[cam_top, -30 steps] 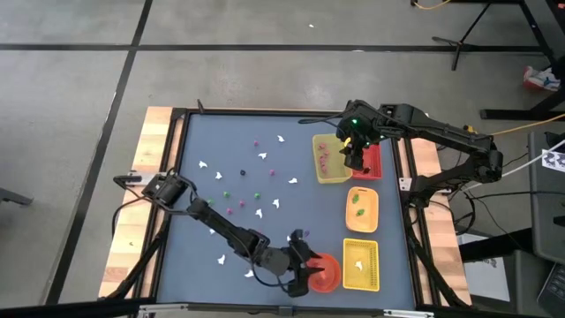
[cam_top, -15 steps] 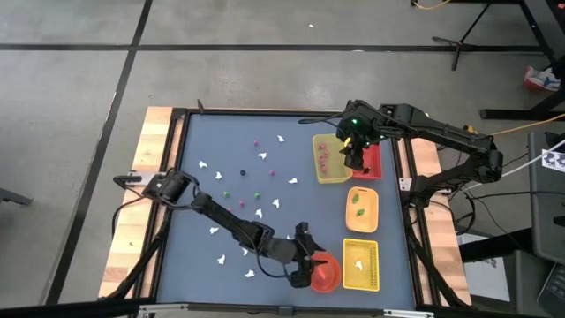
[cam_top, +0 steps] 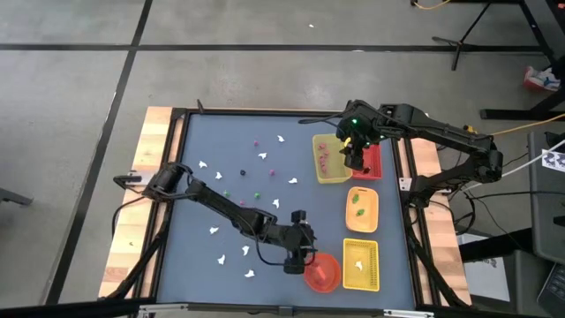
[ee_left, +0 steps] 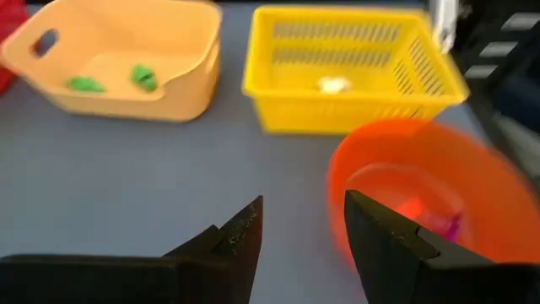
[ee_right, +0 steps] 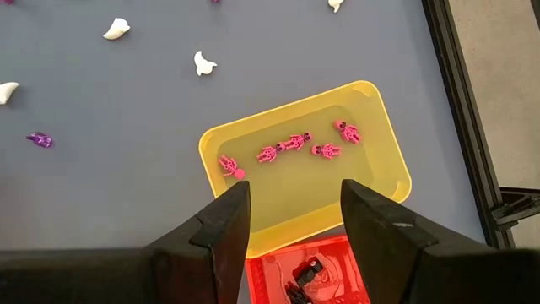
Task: Sort Halloween decoration
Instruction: Put the white ghost toy into the yellow box
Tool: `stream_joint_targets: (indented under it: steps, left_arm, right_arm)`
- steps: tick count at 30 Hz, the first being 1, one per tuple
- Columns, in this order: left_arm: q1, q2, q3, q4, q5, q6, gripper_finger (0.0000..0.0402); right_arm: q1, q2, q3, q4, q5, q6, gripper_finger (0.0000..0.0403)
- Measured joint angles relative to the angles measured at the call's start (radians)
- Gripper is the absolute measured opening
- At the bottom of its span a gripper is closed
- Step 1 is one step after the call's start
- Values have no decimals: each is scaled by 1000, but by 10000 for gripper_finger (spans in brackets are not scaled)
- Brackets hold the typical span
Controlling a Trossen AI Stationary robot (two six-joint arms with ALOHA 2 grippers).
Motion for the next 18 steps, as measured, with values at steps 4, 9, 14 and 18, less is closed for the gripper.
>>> stream_joint_targets:
  steps: [4,9,14,18]
  left_arm:
    - [14,-40,0,-128,28,48,151]
    - [31,-59,0,-243,85,81,151]
    - [48,-59,0,-328,170,99,151]
    - [55,-59,0,-375,186,100,151]
  right_arm:
    - [0,0,0,-1,0,0,184]
    - [0,0,0,0,0,0,184]
    - [0,0,0,0,0,0,184]
    - [0,0,0,0,0,0,184]
